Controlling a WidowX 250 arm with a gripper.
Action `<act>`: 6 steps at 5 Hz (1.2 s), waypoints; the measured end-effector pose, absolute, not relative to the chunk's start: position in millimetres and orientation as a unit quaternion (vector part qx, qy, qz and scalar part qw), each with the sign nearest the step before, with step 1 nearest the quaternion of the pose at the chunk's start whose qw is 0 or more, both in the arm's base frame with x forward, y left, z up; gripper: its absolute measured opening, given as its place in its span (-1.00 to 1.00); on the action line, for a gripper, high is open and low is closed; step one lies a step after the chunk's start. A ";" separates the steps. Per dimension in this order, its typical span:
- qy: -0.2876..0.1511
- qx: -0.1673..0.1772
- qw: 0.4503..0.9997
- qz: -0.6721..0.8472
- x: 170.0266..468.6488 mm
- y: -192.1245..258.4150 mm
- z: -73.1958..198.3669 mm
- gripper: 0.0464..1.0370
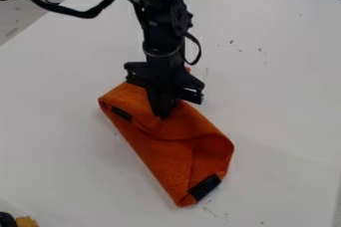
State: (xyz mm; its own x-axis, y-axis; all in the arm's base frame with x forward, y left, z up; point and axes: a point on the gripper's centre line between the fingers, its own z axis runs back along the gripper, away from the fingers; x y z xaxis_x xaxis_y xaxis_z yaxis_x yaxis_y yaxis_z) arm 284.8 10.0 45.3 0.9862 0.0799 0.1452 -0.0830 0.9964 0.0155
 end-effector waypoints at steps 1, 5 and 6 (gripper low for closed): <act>-0.093 0.013 0.995 0.043 295.7 19.2 58.1 -0.98; -0.108 0.038 0.993 0.030 347.6 144.1 47.6 -0.95; -0.107 0.031 0.993 0.037 348.5 157.8 31.8 -0.65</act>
